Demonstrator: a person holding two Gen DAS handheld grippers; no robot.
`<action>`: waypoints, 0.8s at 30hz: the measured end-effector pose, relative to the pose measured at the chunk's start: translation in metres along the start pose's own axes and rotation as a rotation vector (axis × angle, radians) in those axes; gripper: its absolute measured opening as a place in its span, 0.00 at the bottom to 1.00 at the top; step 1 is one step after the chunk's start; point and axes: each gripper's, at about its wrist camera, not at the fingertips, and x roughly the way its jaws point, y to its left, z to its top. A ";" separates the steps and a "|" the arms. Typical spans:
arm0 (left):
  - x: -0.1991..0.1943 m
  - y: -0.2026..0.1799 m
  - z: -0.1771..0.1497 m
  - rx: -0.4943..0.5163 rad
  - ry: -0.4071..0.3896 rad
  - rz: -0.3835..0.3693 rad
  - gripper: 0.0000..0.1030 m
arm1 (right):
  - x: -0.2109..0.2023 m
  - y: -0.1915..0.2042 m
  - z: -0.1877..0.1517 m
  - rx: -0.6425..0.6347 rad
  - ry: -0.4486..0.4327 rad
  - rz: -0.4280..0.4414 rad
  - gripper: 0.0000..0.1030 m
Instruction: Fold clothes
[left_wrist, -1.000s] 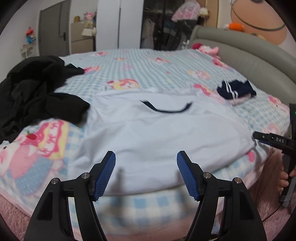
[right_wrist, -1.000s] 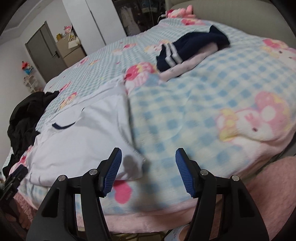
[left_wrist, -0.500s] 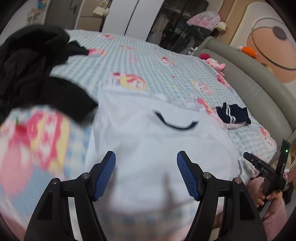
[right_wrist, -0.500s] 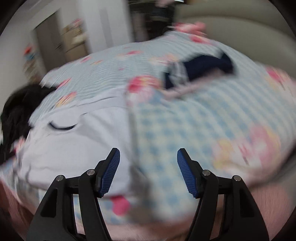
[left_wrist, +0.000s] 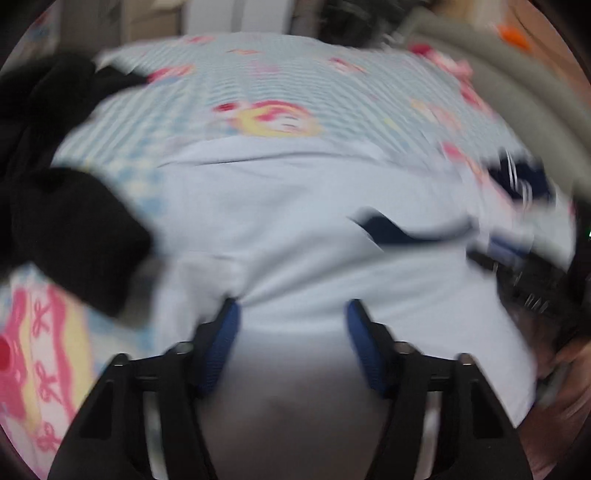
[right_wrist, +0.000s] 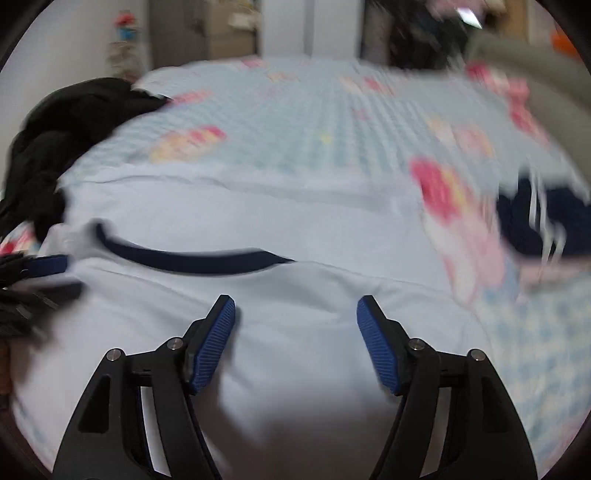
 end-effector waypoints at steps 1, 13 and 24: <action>-0.003 0.013 0.002 -0.054 -0.008 -0.015 0.45 | -0.001 -0.010 -0.001 0.042 -0.006 0.013 0.66; -0.024 0.090 0.022 -0.210 -0.070 0.185 0.44 | -0.006 -0.032 0.006 0.085 -0.005 0.011 0.73; -0.060 0.007 -0.010 -0.073 -0.134 -0.198 0.47 | -0.033 -0.022 0.001 0.088 -0.047 0.021 0.73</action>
